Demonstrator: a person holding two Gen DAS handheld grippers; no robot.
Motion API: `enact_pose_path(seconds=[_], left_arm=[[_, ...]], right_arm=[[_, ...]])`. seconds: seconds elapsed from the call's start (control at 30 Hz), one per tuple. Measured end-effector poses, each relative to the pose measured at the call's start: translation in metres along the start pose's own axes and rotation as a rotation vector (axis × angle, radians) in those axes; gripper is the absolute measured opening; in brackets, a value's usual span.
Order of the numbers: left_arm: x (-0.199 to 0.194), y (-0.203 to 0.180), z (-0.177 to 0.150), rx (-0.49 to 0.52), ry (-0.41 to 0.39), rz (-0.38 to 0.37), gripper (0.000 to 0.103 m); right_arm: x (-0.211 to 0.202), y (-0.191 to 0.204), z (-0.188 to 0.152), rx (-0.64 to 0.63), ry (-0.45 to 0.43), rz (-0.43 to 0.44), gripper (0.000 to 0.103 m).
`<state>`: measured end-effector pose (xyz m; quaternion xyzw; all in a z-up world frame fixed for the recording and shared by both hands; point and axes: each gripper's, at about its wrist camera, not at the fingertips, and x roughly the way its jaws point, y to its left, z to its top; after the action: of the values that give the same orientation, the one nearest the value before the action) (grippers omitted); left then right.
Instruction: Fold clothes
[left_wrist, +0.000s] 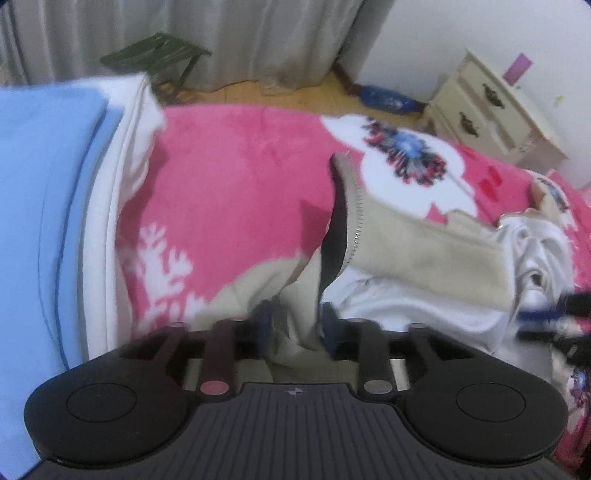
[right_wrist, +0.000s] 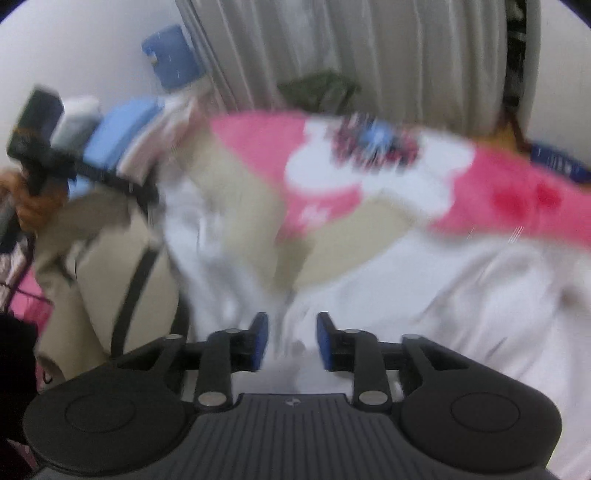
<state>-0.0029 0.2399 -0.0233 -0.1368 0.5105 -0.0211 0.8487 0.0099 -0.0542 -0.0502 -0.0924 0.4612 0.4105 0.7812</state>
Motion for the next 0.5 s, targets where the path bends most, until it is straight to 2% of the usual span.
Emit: enact_pose_path(seconds=[0.1, 0.13, 0.27, 0.37, 0.4, 0.43, 0.5], left_arm=[[0.001, -0.003, 0.016, 0.024, -0.003, -0.04, 0.065], [0.005, -0.005, 0.021, 0.028, 0.002, -0.051, 0.069], [0.034, -0.011, 0.035, 0.02, 0.053, -0.083, 0.069], [0.054, -0.01, 0.038, 0.003, 0.068, -0.062, 0.062], [0.057, -0.008, 0.037, -0.004, 0.072, -0.057, 0.053], [0.061, -0.005, 0.036, -0.012, 0.078, -0.055, 0.048], [0.066, -0.002, 0.034, -0.022, 0.081, -0.051, 0.043]], right_arm=[[-0.015, -0.023, 0.032, -0.038, -0.048, -0.025, 0.048], [-0.012, -0.032, 0.041, -0.044, -0.048, -0.031, 0.055], [0.021, -0.073, 0.07, 0.014, -0.012, -0.047, 0.055], [0.054, -0.096, 0.076, 0.101, 0.025, -0.026, 0.055], [0.064, -0.101, 0.075, 0.122, 0.037, -0.015, 0.055], [0.073, -0.104, 0.072, 0.138, 0.048, -0.004, 0.055], [0.088, -0.106, 0.063, 0.153, 0.079, 0.016, 0.056]])
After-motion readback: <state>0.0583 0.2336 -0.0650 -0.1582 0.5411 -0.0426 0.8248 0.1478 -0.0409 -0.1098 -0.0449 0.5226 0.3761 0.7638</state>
